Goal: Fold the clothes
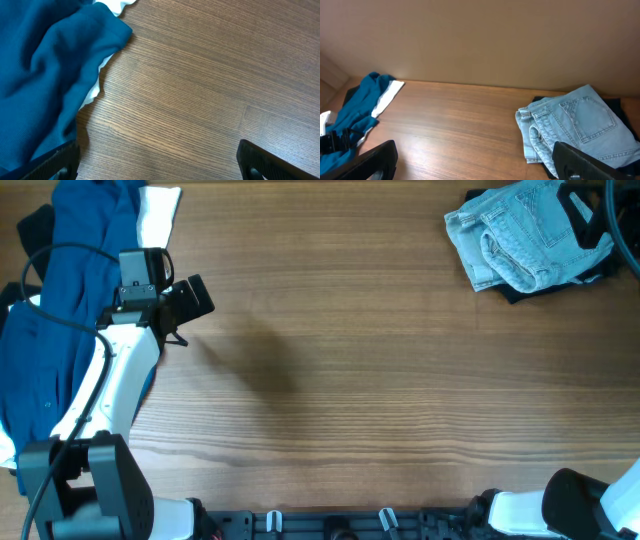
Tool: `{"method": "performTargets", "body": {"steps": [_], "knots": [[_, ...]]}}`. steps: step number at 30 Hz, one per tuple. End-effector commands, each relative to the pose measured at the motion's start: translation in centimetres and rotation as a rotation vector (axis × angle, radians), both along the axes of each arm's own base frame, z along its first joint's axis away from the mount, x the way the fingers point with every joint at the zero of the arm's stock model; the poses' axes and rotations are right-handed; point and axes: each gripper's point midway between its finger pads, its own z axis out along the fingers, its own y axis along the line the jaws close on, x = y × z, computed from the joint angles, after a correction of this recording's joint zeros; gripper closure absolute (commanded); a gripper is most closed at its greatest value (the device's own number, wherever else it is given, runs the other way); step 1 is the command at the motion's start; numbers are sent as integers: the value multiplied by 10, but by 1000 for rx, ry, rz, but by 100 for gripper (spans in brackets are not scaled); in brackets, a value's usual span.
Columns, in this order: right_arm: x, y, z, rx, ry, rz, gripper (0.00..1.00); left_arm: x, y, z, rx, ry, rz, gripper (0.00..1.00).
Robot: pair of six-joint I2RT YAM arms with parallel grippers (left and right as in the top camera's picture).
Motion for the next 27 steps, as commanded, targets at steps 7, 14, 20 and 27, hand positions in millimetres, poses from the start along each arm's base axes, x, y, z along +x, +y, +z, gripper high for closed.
{"method": "performTargets", "body": {"steps": [7, 14, 20, 27], "knots": [[8, 64, -11, -196, -184, 25, 0, 0, 3, -1, 12, 4, 8, 0], [-56, 72, -127, -141, -301, 17, 0, 0, 3, -1, 12, 4, 8, 0], [-98, 72, -221, -68, -440, -46, 0, 0, 3, -1, 12, 4, 8, 0], [-116, 65, -275, -11, -463, -141, 0, 0, 3, -1, 12, 4, 8, 0]]}}
